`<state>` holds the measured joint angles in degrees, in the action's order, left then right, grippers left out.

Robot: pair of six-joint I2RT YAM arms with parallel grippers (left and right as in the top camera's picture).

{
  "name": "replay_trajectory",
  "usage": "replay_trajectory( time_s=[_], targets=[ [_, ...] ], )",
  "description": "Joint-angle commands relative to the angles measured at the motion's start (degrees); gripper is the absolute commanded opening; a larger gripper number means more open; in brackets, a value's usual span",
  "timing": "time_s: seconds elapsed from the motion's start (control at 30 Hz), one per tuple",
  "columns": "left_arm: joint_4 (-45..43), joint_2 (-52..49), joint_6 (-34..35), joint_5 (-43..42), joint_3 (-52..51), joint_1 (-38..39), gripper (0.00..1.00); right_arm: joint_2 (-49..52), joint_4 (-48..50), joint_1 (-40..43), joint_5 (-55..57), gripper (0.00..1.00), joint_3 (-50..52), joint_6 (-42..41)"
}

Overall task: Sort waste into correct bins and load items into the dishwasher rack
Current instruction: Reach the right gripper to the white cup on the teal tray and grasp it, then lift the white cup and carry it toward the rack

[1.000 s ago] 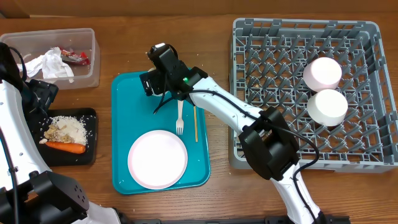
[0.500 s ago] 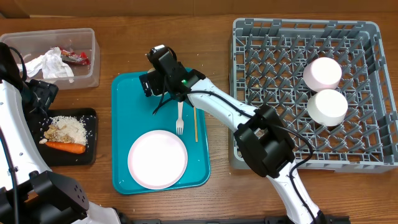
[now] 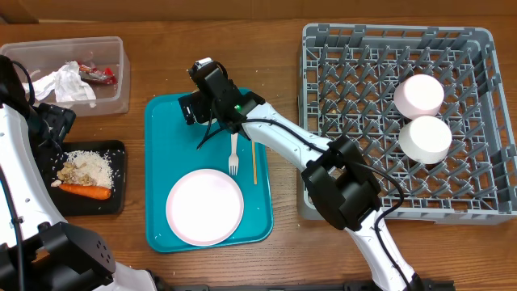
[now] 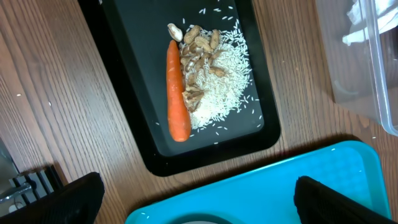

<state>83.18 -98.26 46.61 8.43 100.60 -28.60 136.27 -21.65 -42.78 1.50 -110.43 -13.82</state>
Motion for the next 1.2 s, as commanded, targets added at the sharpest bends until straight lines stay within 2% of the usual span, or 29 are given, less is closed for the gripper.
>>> replay_trajectory(
  time_s=[0.0, 0.13, 0.33, 0.57, 0.9, 1.17],
  targets=[
    [0.13, -0.09, 1.01, 0.98, 0.37, 0.13, 1.00, 0.76, -0.13, -0.28, 0.26, 1.00, -0.13, 0.13],
    [0.13, -0.09, 0.98, 0.98, 0.37, 0.13, 0.99, 0.76, -0.74, -0.28, -0.13, 0.99, -0.13, 0.13],
    [0.13, -0.09, 0.98, 0.98, 0.37, 0.13, 1.00, 0.76, -1.05, -0.28, -0.11, 0.86, -0.15, 0.13],
    [0.13, -0.09, 1.01, 1.01, 0.37, 0.13, 1.00, 0.74, -0.68, -0.22, -0.09, 0.82, -0.22, 0.13],
    [0.13, -0.09, 0.98, 0.98, 0.37, 0.13, 1.00, 0.55, -0.79, -0.22, -0.09, 0.61, -0.28, 0.13],
    [0.13, -0.09, 1.01, 0.98, 0.37, 0.13, 1.00, -6.05, -3.63, 1.16, -0.09, 0.50, -0.31, 0.15]
  ],
)
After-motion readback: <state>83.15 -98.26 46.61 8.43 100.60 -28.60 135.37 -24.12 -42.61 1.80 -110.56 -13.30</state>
